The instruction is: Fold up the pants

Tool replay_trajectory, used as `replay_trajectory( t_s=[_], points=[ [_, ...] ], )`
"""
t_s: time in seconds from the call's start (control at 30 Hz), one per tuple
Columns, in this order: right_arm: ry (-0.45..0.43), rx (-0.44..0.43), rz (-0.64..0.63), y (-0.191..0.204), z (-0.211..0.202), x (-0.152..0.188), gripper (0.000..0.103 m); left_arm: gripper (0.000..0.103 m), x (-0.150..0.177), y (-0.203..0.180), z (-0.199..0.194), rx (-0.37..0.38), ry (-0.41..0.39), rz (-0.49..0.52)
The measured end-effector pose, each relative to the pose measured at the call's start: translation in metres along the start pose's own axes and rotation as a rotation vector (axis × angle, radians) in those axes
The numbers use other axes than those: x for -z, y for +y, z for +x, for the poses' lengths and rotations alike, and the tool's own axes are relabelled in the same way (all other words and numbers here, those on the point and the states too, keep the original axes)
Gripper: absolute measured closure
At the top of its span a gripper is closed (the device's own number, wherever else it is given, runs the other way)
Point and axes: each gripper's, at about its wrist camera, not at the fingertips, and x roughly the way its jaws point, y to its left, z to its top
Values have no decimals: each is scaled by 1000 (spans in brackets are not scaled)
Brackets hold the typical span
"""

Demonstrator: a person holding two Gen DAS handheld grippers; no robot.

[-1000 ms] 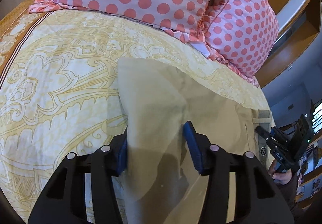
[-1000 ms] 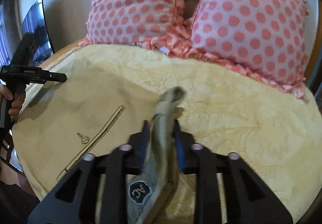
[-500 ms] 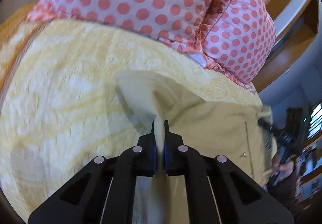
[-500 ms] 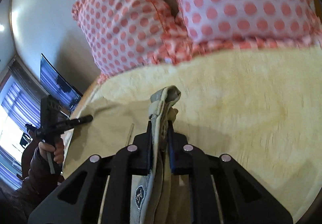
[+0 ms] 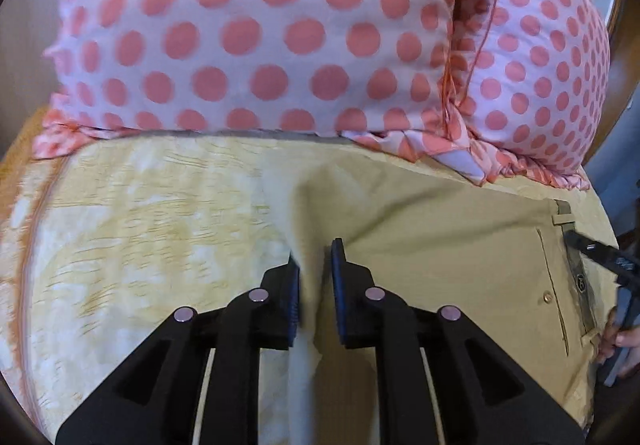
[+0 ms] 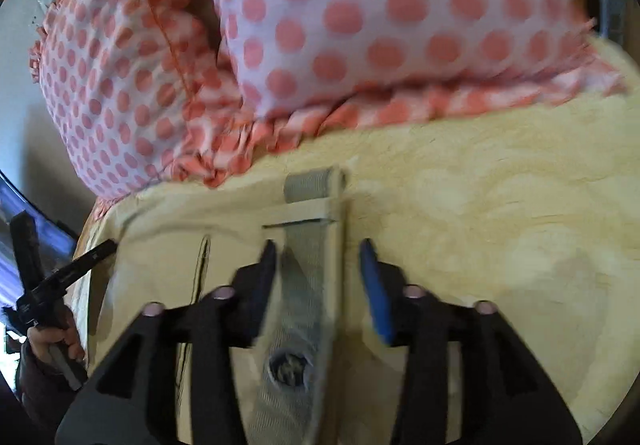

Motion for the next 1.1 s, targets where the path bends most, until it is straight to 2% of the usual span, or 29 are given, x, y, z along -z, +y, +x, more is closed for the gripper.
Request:
replay_trajectory(
  t_s=[0.03, 0.1, 0.17, 0.2, 0.23, 0.27, 0.3, 0.37, 0.4, 0.47, 0.5, 0.53, 0.57, 0.6, 0.63, 0.73, 0.8, 0.9, 0.97, 1.1],
  points=[
    [-43, -28, 0, -1, -18, 6, 36, 90, 5, 1, -14, -15, -26, 1],
    [-68, -121, 4, 3, -39, 16, 33, 87, 18, -1, -40, 11, -77, 13],
    [-28, -266, 17, 7, -49, 36, 30, 55, 32, -12, -60, 90, -99, 8],
    [7, -318, 37, 8, -46, 45, 27, 27, 41, -17, -66, 131, -105, 3],
    [34, -345, 53, 8, -42, 51, 25, 19, 52, -25, -70, 183, -101, 6],
    [68, -364, 73, 8, -35, 57, 23, 19, 59, -32, -68, 209, -81, 17],
    [100, -346, 104, 4, -24, 63, 22, 19, 65, -39, -59, 222, -38, 28],
    [77, -352, 153, -3, -24, 66, 24, 20, 70, -45, -39, 177, 21, 31],
    [82, -327, 170, -1, -25, 65, 24, 22, 71, -44, -28, 150, 47, 29],
    [41, -230, 145, 11, -45, 69, 19, 22, 74, -46, -35, 66, 8, 39],
    [12, -195, 99, 20, -56, 76, 8, 22, 77, -48, -42, 42, 3, 42],
    [-27, -142, 33, 32, -72, 88, 2, 20, 81, -50, -52, 37, -14, 45],
    [-55, -83, -22, 43, -83, 102, 2, 16, 92, -54, -70, 26, -52, 55],
    [-66, -21, -84, 56, -90, 117, 2, 6, 99, -55, -81, 8, -70, 61],
    [-72, 16, -129, 61, -94, 132, 2, 1, 109, -58, -92, -16, -88, 70],
    [-110, 132, -242, 80, -99, 175, 2, 1, 152, -68, -120, -71, -124, 102],
    [-127, 172, -281, 86, -97, 195, 2, 1, 179, -74, -129, -129, -130, 110],
    [-127, 221, -311, 95, -82, 209, 2, 1, 202, -81, -132, -201, -160, 128],
    [-110, 221, -300, 96, -76, 215, 2, 1, 210, -83, -125, -244, -151, 135],
    [-121, 246, -312, 101, -71, 224, 2, 1, 219, -75, -119, -240, -128, 101]
  ],
)
